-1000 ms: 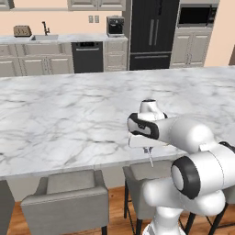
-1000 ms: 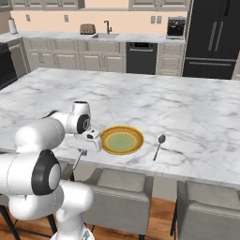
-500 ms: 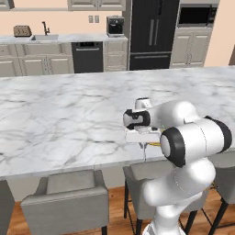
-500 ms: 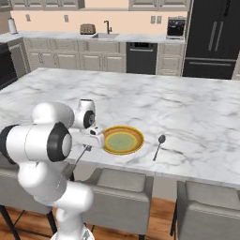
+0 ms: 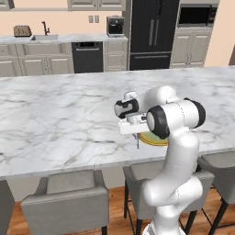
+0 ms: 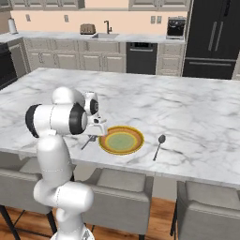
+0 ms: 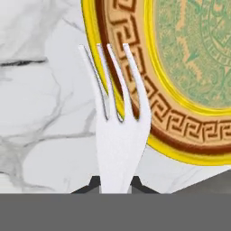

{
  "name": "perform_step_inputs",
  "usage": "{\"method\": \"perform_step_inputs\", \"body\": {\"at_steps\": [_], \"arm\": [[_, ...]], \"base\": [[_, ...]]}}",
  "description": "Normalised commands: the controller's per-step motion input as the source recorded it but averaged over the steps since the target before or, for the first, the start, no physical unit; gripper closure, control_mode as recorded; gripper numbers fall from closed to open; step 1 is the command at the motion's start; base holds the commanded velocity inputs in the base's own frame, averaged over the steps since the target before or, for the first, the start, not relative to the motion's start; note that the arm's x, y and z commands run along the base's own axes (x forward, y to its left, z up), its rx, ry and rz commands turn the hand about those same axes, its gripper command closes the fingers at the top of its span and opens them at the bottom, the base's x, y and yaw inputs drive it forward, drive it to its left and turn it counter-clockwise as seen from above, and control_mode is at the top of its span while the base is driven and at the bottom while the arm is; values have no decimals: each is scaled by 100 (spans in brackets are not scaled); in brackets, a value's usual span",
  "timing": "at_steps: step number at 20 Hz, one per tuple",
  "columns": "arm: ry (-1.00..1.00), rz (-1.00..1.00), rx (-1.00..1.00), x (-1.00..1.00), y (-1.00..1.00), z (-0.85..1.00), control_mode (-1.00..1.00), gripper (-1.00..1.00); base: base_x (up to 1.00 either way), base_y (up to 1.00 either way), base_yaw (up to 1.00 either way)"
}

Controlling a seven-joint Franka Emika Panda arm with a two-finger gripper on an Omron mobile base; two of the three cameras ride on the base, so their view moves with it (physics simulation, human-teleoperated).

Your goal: Take the fork and place it on the left side of the plate. Then take the spoon and place it on the right side of the plate. Make sure they're directly next to the plate.

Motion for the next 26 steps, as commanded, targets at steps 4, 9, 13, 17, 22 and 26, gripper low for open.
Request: {"method": "perform_step_inputs", "body": {"at_steps": [4, 9, 13, 17, 22, 26], "arm": [[16, 0, -16, 66, 25, -1, -100, 100], [12, 0, -12, 62, 27, -9, -100, 100], [9, 2, -7, 54, 0, -37, -100, 100], [2, 9, -1, 31, -5, -35, -100, 100], [-4, 12, 3, 11, -6, -22, -100, 100], [-2, 7, 12, -4, 0, -22, -100, 100]], "base": [[0, 0, 0], [0, 0, 0], [0, 0, 0], [0, 0, 0], [0, 0, 0], [0, 0, 0]]}}
